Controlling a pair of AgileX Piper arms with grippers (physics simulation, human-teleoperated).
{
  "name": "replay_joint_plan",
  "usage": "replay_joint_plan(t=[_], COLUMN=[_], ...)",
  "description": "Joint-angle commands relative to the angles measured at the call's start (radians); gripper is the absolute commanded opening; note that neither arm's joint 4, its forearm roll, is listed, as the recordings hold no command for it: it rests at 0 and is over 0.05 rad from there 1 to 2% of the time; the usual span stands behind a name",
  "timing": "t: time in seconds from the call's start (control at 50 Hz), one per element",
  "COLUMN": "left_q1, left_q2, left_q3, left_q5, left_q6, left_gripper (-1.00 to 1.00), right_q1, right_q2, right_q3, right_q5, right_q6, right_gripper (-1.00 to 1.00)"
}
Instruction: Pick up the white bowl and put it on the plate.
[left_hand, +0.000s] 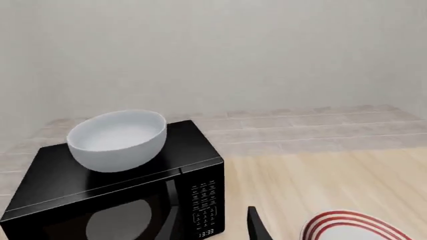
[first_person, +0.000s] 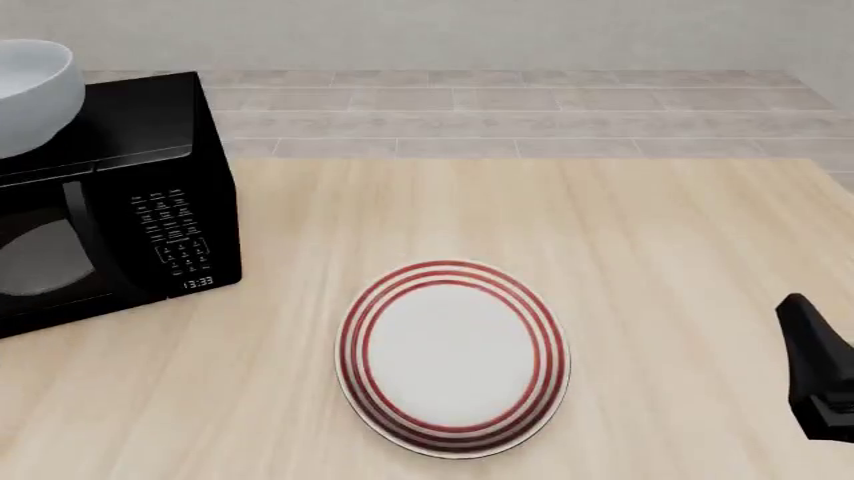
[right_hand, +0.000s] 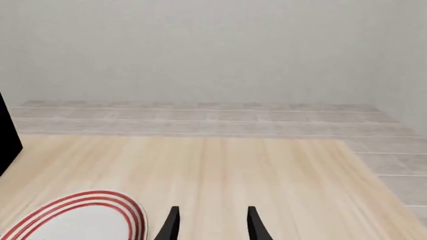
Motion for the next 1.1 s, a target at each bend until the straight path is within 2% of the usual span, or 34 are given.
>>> replay_joint_plan(t=[0.02, 0.04, 0.06, 0.08, 0.1, 0.12, 0.2, 0.24, 0.26, 0.28, 0.32, 0.34, 0.36, 0.38, 0.4, 0.42, 0.44, 0.48, 0.58, 0.62, 0.68, 0.7, 0.76, 0.78, 0.8, 0.86, 0.92, 0.96, 1.0, 1.08, 1.1], left_q1=[0.002, 0.009, 0.019, 0.020, 0.020, 0.017, 0.023, 0.025, 0.014, 0.013, 0.018, 0.018, 0.021, 0.035, 0.026, 0.021, 0.029, 0.036, 0.073, 0.070, 0.061, 0.064, 0.078, 0.077, 0.064, 0.075, 0.059, 0.057, 0.064, 0.074, 0.071], left_q2=[0.201, 0.182, 0.227, 0.212, 0.212, 0.282, 0.339, 0.381, 0.371, 0.395, 0.431, 0.431, 0.420, 0.436, 0.434, 0.449, 0.475, 0.528, 0.540, 0.557, 0.554, 0.567, 0.554, 0.573, 0.581, 0.588, 0.581, 0.574, 0.598, 0.613, 0.612], left_q3=[-0.263, -0.209, -0.286, -0.236, -0.236, -0.325, -0.347, -0.357, -0.303, -0.347, -0.391, -0.391, -0.320, -0.382, -0.331, -0.327, -0.342, -0.460, -0.463, -0.519, -0.555, -0.564, -0.531, -0.592, -0.619, -0.633, -0.639, -0.594, -0.642, -0.659, -0.659], left_q5=[0.053, 0.014, 0.031, -0.006, -0.007, 0.027, -0.010, -0.016, -0.056, -0.033, -0.027, -0.027, -0.093, -0.067, -0.116, -0.119, -0.112, -0.027, -0.045, 0.014, 0.052, 0.076, 0.060, 0.106, 0.146, 0.168, 0.199, 0.194, 0.232, 0.275, 0.296], left_q6=[0.069, 0.090, 0.109, 0.130, 0.130, 0.171, 0.261, 0.277, 0.294, 0.327, 0.330, 0.330, 0.338, 0.365, 0.395, 0.387, 0.386, 0.407, 0.470, 0.495, 0.516, 0.545, 0.570, 0.564, 0.590, 0.623, 0.624, 0.634, 0.645, 0.654, 0.676], left_gripper=[1.00, 1.00, 1.00, 1.00, 1.00, 1.00, 1.00, 1.00, 1.00, 1.00, 1.00, 1.00, 1.00, 1.00, 1.00, 1.00, 1.00, 1.00, 1.00, 1.00, 1.00, 1.00, 1.00, 1.00, 1.00, 1.00, 1.00, 1.00, 1.00, 1.00, 1.00], right_q1=[0.009, 0.008, 0.009, 0.008, 0.008, 0.009, 0.009, 0.009, 0.009, 0.009, 0.009, 0.009, 0.009, 0.009, 0.009, 0.009, 0.009, 0.009, 0.009, 0.009, 0.010, 0.010, 0.010, 0.010, 0.010, 0.010, 0.010, 0.010, 0.010, 0.010, 0.010], right_q2=[0.011, 0.011, 0.012, 0.012, 0.012, 0.014, 0.020, 0.021, 0.022, 0.021, 0.015, 0.015, 0.014, 0.015, 0.016, 0.018, 0.019, 0.020, 0.024, 0.024, 0.025, 0.025, 0.023, 0.021, 0.020, 0.015, 0.013, 0.012, 0.012, 0.013, 0.015], right_q3=[0.001, 0.001, 0.001, 0.001, 0.001, 0.001, 0.001, 0.001, 0.000, 0.000, -0.001, -0.001, -0.002, -0.002, -0.001, -0.001, -0.001, 0.000, 0.000, 0.000, 0.000, 0.000, 0.000, 0.000, 0.000, 0.000, 0.000, 0.000, 0.000, 0.000, 0.000], right_q5=[-0.012, -0.012, -0.013, -0.013, -0.013, -0.014, -0.020, -0.022, -0.022, -0.021, -0.014, -0.014, -0.013, -0.014, -0.015, -0.017, -0.018, -0.020, -0.024, -0.024, -0.025, -0.025, -0.023, -0.021, -0.020, -0.015, -0.013, -0.012, -0.012, -0.013, -0.016], right_q6=[-0.001, 0.005, -0.001, 0.002, 0.002, 0.001, 0.000, 0.001, 0.000, 0.002, 0.001, 0.001, 0.001, 0.000, 0.001, 0.001, 0.001, 0.001, 0.001, 0.001, 0.001, 0.001, 0.001, 0.001, 0.001, 0.001, 0.001, 0.001, 0.001, 0.001, 0.001], right_gripper=[1.00, 1.00, 1.00, 1.00, 1.00, 1.00, 1.00, 1.00, 1.00, 1.00, 1.00, 1.00, 1.00, 1.00, 1.00, 1.00, 1.00, 1.00, 1.00, 1.00, 1.00, 1.00, 1.00, 1.00, 1.00, 1.00, 1.00, 1.00, 1.00, 1.00, 1.00])
